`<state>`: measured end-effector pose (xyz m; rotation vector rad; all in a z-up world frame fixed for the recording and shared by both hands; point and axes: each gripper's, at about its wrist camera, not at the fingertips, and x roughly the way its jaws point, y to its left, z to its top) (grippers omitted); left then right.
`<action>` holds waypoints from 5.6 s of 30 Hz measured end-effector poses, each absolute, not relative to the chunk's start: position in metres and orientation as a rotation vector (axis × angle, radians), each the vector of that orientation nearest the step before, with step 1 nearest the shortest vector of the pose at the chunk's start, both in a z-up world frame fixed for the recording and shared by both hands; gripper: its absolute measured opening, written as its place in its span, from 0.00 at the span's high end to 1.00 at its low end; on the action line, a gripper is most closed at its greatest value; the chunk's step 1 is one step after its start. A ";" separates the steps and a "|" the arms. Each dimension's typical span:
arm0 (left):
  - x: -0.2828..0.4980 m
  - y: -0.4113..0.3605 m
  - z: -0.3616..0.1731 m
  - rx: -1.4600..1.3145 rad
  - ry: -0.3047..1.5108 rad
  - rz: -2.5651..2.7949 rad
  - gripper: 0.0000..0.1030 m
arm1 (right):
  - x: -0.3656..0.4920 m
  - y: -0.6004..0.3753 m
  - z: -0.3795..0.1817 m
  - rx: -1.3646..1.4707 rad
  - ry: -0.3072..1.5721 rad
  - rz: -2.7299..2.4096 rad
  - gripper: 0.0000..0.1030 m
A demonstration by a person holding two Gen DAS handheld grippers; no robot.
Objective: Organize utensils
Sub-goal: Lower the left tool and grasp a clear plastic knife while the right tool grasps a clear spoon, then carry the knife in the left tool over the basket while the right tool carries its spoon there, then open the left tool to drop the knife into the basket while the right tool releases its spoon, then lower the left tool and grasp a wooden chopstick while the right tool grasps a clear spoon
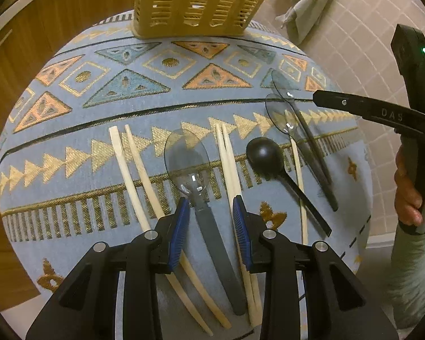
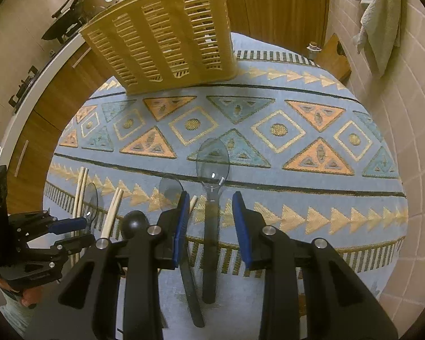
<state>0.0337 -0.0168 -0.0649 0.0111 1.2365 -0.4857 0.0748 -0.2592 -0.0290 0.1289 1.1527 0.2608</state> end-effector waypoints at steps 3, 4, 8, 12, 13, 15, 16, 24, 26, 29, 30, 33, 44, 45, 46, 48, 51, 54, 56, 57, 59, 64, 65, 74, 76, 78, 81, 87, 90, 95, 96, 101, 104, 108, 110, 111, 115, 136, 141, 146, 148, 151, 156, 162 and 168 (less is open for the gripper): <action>0.034 -0.021 -0.065 0.029 1.245 -0.475 0.71 | 0.078 -0.259 -0.034 0.124 1.177 0.271 0.72; 0.035 -0.023 -0.065 0.043 1.247 -0.468 0.71 | 0.080 -0.259 -0.036 0.128 1.189 0.277 0.72; 0.034 -0.031 -0.066 0.090 1.248 -0.456 0.71 | 0.090 -0.257 -0.046 0.157 1.248 0.312 0.73; 0.038 -0.029 -0.067 0.073 1.259 -0.444 0.75 | 0.097 -0.254 -0.052 0.141 1.282 0.307 0.73; 0.039 -0.028 -0.067 0.068 1.263 -0.440 0.77 | 0.099 -0.253 -0.052 0.129 1.283 0.300 0.73; 0.040 -0.023 -0.066 0.056 1.270 -0.434 0.82 | 0.104 -0.250 -0.053 0.106 1.293 0.297 0.73; 0.042 -0.021 -0.066 0.047 1.277 -0.434 0.82 | 0.106 -0.249 -0.053 0.093 1.295 0.293 0.73; 0.045 -0.022 -0.065 0.059 1.287 -0.422 0.85 | 0.108 -0.235 -0.063 0.011 1.330 0.297 0.78; 0.046 -0.024 -0.065 0.076 1.293 -0.421 0.85 | 0.109 -0.235 -0.064 -0.006 1.339 0.304 0.79; 0.049 -0.027 -0.065 0.101 1.314 -0.418 0.85 | 0.113 -0.236 -0.065 -0.045 1.358 0.300 0.88; 0.050 -0.028 -0.066 0.109 1.320 -0.417 0.85 | 0.114 -0.235 -0.065 -0.051 1.360 0.299 0.89; 0.050 -0.035 -0.065 0.159 1.338 -0.395 0.85 | 0.115 -0.232 -0.065 -0.077 1.358 0.290 0.89; 0.027 -0.075 -0.062 0.385 1.213 -0.321 0.98 | 0.099 -0.225 -0.054 -0.066 1.275 0.294 0.90; 0.025 -0.075 -0.059 0.370 1.202 -0.337 0.99 | 0.095 -0.229 -0.049 -0.060 1.262 0.298 0.90; 0.024 -0.074 -0.057 0.351 1.191 -0.346 0.99 | 0.092 -0.234 -0.046 -0.053 1.249 0.301 0.90; 0.023 -0.070 -0.053 0.315 1.163 -0.360 0.99 | 0.086 -0.238 -0.038 -0.032 1.216 0.311 0.90; 0.024 -0.059 -0.051 0.241 1.143 -0.378 0.99 | 0.079 -0.247 -0.032 -0.003 1.185 0.324 0.90; 0.023 -0.049 -0.043 0.158 1.111 -0.390 0.99 | 0.071 -0.256 -0.020 0.046 1.126 0.357 0.90; 0.026 -0.040 -0.029 0.085 1.063 -0.411 0.99 | 0.068 -0.264 -0.010 0.071 1.089 0.368 0.90; 0.027 -0.035 -0.024 0.068 1.040 -0.412 0.99 | 0.067 -0.266 -0.005 0.081 1.071 0.376 0.90; 0.026 -0.026 -0.004 0.010 0.965 -0.433 0.99 | 0.062 -0.270 0.008 0.097 1.023 0.382 0.90; 0.037 -0.012 0.040 -0.120 0.769 -0.475 0.99 | 0.059 -0.272 0.043 0.129 0.889 0.412 0.90; 0.040 -0.011 0.047 -0.134 0.734 -0.476 0.99 | 0.059 -0.271 0.052 0.133 0.852 0.413 0.90; 0.088 -0.014 0.117 -0.225 0.320 -0.473 0.99 | 0.084 -0.253 0.124 0.096 0.489 0.300 0.90; 0.099 -0.017 0.128 -0.230 0.259 -0.458 0.99 | 0.093 -0.250 0.135 0.106 0.436 0.296 0.90; 0.111 -0.021 0.135 -0.230 0.209 -0.462 0.99 | 0.103 -0.246 0.144 0.112 0.383 0.296 0.90; 0.128 -0.032 0.139 -0.212 0.147 -0.455 0.99 | 0.118 -0.245 0.151 0.123 0.315 0.281 0.90; 0.168 -0.045 0.127 -0.191 0.129 -0.421 0.99 | 0.154 -0.240 0.148 0.117 0.270 0.258 0.90; 0.184 -0.041 0.121 -0.222 0.133 -0.408 0.99 | 0.169 -0.238 0.142 0.108 0.249 0.215 0.90; 0.201 -0.029 0.108 -0.240 0.116 -0.370 0.99 | 0.199 -0.240 0.127 0.093 0.265 0.175 0.90; 0.206 -0.027 0.103 -0.246 0.124 -0.372 0.99 | 0.204 -0.241 0.123 0.087 0.271 0.170 0.90; 0.221 -0.033 0.080 -0.189 0.163 -0.331 0.99 | 0.222 -0.242 0.094 0.066 0.291 0.142 0.90; 0.222 -0.033 0.075 -0.173 0.152 -0.302 0.99 | 0.228 -0.244 0.084 0.074 0.306 0.142 0.90; 0.225 -0.031 0.067 -0.160 0.161 -0.270 0.99 | 0.233 -0.246 0.071 0.088 0.322 0.145 0.90; 0.226 -0.031 0.061 -0.156 0.179 -0.268 0.99 | 0.231 -0.247 0.066 0.101 0.324 0.155 0.90; 0.224 -0.031 0.059 -0.149 0.182 -0.269 0.99 | 0.229 -0.248 0.066 0.103 0.322 0.157 0.90; 0.215 -0.029 0.058 -0.138 0.185 -0.273 0.97 | 0.220 -0.244 0.065 0.079 0.322 0.167 0.89; 0.083 0.024 0.143 -0.211 0.148 -0.373 0.74 | 0.094 -0.234 0.126 -0.052 0.387 0.186 0.60; 0.067 0.024 0.147 -0.235 0.286 -0.430 0.74 | 0.070 -0.228 0.123 -0.071 0.520 0.195 0.60; 0.063 0.015 0.113 -0.226 0.554 -0.503 0.74 | 0.056 -0.222 0.089 -0.066 0.739 0.219 0.60; 0.060 0.012 0.093 -0.206 0.646 -0.507 0.74 | 0.051 -0.221 0.072 -0.065 0.799 0.214 0.60; 0.054 0.014 0.062 -0.171 0.755 -0.488 0.74 | 0.048 -0.221 0.045 -0.056 0.894 0.199 0.60; 0.050 0.025 0.010 -0.138 0.934 -0.466 0.75 | 0.048 -0.226 0.005 0.032 1.042 0.229 0.61; 0.044 0.037 -0.033 -0.100 1.047 -0.424 0.77 | 0.045 -0.221 -0.015 0.049 1.095 0.240 0.65; 0.047 0.039 -0.053 -0.052 1.102 -0.420 0.77 | 0.045 -0.218 -0.021 0.067 1.120 0.239 0.75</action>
